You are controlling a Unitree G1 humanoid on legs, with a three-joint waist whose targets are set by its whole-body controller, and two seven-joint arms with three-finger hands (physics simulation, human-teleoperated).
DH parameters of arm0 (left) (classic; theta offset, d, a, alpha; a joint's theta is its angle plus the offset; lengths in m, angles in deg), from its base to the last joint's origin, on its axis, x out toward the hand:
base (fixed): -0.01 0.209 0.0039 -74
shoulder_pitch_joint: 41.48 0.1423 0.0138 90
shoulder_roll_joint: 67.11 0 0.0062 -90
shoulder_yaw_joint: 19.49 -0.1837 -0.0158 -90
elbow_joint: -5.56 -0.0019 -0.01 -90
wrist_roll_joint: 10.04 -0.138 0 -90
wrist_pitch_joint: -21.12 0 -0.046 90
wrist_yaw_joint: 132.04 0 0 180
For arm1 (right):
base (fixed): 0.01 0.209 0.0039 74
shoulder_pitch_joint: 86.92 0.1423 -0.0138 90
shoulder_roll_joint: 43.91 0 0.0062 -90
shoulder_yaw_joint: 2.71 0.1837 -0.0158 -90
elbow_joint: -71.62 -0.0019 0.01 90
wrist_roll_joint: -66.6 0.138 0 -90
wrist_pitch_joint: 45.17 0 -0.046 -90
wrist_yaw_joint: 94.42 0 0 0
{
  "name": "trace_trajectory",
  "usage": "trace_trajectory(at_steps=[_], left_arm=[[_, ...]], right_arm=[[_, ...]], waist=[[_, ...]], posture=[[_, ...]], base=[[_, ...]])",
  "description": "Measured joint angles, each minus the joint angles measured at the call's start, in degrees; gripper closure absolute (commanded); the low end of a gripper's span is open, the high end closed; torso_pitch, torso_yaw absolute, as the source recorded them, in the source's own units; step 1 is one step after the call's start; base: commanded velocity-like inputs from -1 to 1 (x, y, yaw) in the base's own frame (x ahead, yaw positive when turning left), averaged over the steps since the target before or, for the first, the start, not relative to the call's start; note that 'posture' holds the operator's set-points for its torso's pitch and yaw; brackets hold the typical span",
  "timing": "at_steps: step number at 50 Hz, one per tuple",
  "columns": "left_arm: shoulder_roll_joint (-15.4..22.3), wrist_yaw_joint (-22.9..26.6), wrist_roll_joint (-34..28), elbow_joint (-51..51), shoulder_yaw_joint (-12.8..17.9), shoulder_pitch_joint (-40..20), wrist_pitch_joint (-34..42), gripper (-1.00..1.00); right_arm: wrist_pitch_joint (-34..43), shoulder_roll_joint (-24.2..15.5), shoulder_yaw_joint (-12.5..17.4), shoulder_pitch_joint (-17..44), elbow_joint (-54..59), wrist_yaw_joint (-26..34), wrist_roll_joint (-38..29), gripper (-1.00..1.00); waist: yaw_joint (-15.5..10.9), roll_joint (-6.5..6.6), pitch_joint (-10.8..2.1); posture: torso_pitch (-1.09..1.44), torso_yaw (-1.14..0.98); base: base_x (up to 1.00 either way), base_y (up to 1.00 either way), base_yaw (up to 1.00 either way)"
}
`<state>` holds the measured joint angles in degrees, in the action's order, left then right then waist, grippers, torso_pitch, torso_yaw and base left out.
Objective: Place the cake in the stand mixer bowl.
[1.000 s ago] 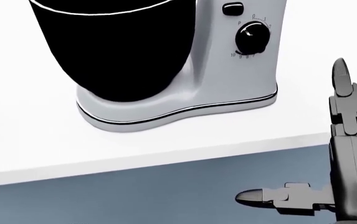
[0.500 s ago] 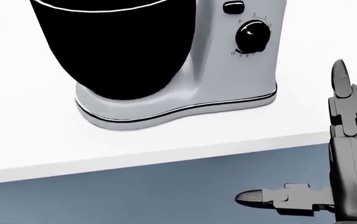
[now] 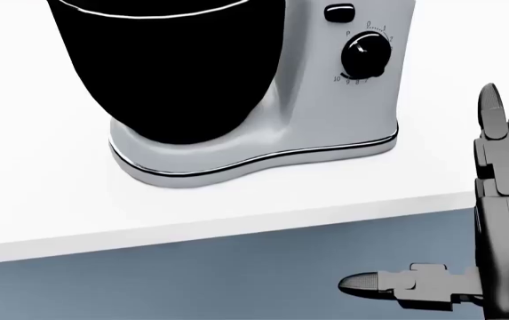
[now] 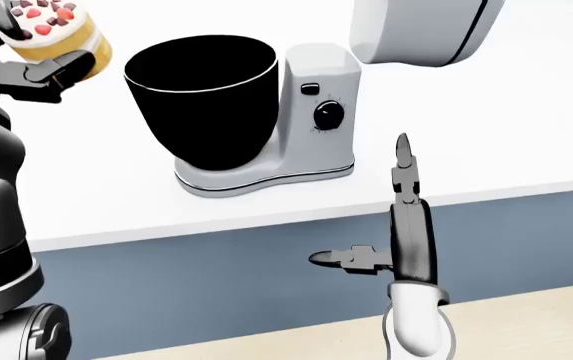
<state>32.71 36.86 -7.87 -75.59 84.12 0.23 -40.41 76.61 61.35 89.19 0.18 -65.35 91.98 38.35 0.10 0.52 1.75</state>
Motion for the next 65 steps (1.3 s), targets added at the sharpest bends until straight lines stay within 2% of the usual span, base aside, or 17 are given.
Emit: trace_trajectory(at_steps=[12, 47, 61, 65], left_arm=[[-1.27, 0.09, -1.34, 0.99, -1.68, -4.6, 2.29, 1.0], [-11.26, 3.36, -7.17, 2.09, -8.36, -13.92, 5.91, 1.0], [-16.45, 4.2, -10.61, -1.95, -11.16, -14.85, 2.99, 1.0], [-18.12, 4.1, -12.28, -7.02, -12.12, -15.16, -0.45, 1.0]], right_arm=[[-0.73, 0.07, 0.2, -0.61, 0.22, -0.15, 0.5, -1.0], [-2.66, 0.39, 0.42, -2.41, -0.31, -0.57, 1.33, -1.0], [-4.22, 0.55, 0.85, -3.37, 0.26, -0.96, 2.09, -1.0], [-4.69, 0.62, 0.78, -3.59, 0.58, -1.05, 2.45, -1.0]], waist=[[-0.1, -0.28, 0.24], [-0.25, -1.01, 0.51], [-0.3, -1.32, 0.48], [-0.33, -1.44, 0.32]], posture=[[0.0, 0.0], [0.0, 0.0], [0.0, 0.0], [0.0, 0.0]], base=[[0.0, 0.0, 0.0], [0.0, 0.0, 0.0], [0.0, 0.0, 0.0], [0.0, 0.0, 0.0]])
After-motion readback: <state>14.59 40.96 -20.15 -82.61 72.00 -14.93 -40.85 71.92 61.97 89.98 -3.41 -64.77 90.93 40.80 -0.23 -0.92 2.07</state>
